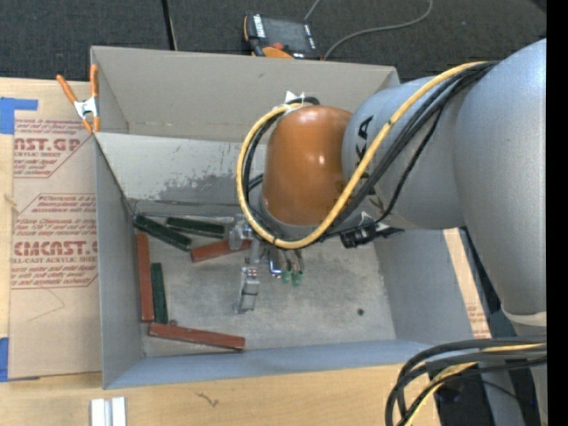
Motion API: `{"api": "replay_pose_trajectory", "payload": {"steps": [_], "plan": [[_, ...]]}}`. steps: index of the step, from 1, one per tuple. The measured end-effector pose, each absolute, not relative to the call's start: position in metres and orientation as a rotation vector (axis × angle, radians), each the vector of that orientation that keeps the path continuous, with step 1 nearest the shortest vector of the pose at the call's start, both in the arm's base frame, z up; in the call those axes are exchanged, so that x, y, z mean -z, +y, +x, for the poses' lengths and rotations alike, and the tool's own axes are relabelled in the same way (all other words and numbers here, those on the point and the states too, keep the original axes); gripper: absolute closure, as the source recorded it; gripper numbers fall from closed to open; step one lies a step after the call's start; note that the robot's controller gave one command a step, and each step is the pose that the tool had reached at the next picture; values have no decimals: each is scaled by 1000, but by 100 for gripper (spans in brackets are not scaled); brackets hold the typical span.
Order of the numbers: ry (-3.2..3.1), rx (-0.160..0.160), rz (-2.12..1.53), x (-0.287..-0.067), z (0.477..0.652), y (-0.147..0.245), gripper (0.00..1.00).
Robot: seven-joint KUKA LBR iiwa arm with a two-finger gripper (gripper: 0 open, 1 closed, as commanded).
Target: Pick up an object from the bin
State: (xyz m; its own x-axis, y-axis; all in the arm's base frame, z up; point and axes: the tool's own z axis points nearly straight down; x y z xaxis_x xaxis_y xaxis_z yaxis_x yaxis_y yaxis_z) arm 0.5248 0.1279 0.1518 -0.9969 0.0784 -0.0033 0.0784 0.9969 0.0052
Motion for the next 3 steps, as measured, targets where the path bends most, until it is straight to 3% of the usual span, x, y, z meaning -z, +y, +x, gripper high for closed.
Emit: {"api": "replay_pose_trajectory", "payload": {"steps": [1, 2, 3], "plan": [[3083, -2, 603, -69, 565, 207, 0], [3082, 3, 590, -106, 562, 147, 0], [3084, -3, 587, -68, 590, 183, 0]]}}
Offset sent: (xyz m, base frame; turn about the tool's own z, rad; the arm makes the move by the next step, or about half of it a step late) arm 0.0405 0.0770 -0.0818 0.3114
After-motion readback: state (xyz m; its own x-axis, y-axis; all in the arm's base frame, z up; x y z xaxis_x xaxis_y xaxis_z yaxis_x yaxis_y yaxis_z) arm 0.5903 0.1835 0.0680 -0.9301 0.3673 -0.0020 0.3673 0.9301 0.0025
